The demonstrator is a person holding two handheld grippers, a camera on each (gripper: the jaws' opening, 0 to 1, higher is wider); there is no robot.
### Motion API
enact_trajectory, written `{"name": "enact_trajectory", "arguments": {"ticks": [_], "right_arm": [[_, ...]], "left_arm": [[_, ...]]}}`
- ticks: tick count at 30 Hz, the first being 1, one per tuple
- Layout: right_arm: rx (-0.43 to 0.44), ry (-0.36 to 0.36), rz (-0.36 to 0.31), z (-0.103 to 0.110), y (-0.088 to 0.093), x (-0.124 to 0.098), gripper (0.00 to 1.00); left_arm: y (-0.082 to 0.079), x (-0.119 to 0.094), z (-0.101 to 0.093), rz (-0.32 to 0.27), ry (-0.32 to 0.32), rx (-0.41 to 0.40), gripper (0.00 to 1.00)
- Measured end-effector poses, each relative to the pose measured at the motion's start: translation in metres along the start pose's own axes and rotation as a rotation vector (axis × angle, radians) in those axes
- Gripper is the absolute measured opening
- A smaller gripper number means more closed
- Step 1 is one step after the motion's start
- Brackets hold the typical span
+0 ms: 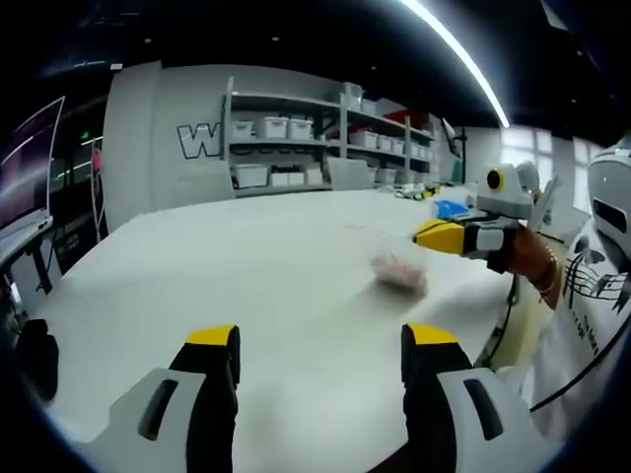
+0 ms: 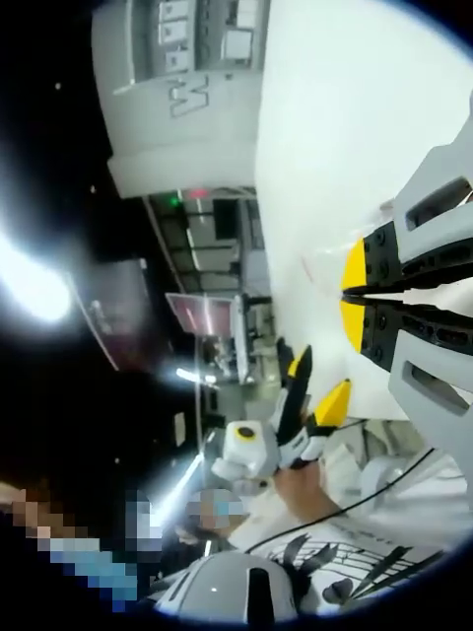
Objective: Open the resealable bag by pulling the two sides of the seal apart until the entire bag opening is separated and visibly accessible.
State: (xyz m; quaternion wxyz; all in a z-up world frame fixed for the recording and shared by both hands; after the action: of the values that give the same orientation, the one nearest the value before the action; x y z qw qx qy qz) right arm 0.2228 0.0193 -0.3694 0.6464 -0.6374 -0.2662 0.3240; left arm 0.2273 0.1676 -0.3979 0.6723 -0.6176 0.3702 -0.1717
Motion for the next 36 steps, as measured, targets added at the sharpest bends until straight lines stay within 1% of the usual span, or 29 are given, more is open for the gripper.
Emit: {"name": "enact_trajectory", "arguments": {"ticks": [4,8,10,11,14,16,19,22,24,28,30,34,36], "right_arm": [[0.022,-0.013,0.007,0.003,0.004,0.002,0.0],[0.056,-0.025,0.01,0.006,0.008,0.004,0.0],[0.064,-0.025,0.01,0.006,0.009,0.004,0.0],[0.067,-0.026,0.01,0.007,0.009,0.004,0.0],[0.073,-0.028,0.007,0.007,0.008,0.005,0.0],[0.077,-0.028,0.005,0.008,0.008,0.005,0.0],[0.087,-0.031,0.004,0.008,0.008,0.005,0.0],[0.115,-0.039,-0.003,0.008,0.008,0.004,0.0],[0.139,-0.044,-0.007,0.008,0.009,0.004,0.0],[0.15,-0.042,-0.008,0.008,0.009,0.003,0.0],[0.15,-0.042,-0.008,0.008,0.009,0.003,0.0],[0.155,-0.043,-0.011,0.009,0.009,0.002,0.0],[0.168,-0.046,-0.013,0.009,0.009,0.001,0.0]], "left_arm": [[-0.002,0.0,-0.003,-0.028,0.016,0.032,0.58],[-0.005,0.002,-0.007,-0.054,0.036,0.079,0.49],[-0.003,0.003,-0.008,-0.051,0.038,0.108,0.44],[-0.001,0.004,-0.007,-0.038,0.034,0.12,0.43],[0.003,0.006,-0.006,-0.014,0.031,0.125,0.42],[0.004,0.006,-0.007,-0.01,0.034,0.123,0.42],[0.004,0.007,-0.008,-0.013,0.038,0.126,0.41],[0.002,0.007,-0.008,-0.022,0.036,0.137,0.39],[-0.002,0.009,-0.009,-0.043,0.038,0.165,0.35],[-0.006,0.013,-0.012,-0.064,0.052,0.19,0.33],[-0.007,0.016,-0.014,-0.064,0.057,0.195,0.32],[-0.004,0.018,-0.015,-0.048,0.061,0.193,0.32],[-0.004,0.019,-0.016,-0.05,0.066,0.197,0.3]]}}
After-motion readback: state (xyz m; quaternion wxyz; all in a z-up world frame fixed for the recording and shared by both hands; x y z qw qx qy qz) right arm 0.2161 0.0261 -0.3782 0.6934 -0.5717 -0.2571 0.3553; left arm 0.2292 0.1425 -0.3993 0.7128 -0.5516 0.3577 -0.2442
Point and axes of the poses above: the point that each gripper's makers call its tool centre point, and the gripper's own axes: x roughly forward along the fingers, z roughly to its left, y roughly out of its underside, the point moved 2 cm from there along -x, roughly backward along the fingers, and after that the axes turned 5 degrees about y, right-handed, at the moved point
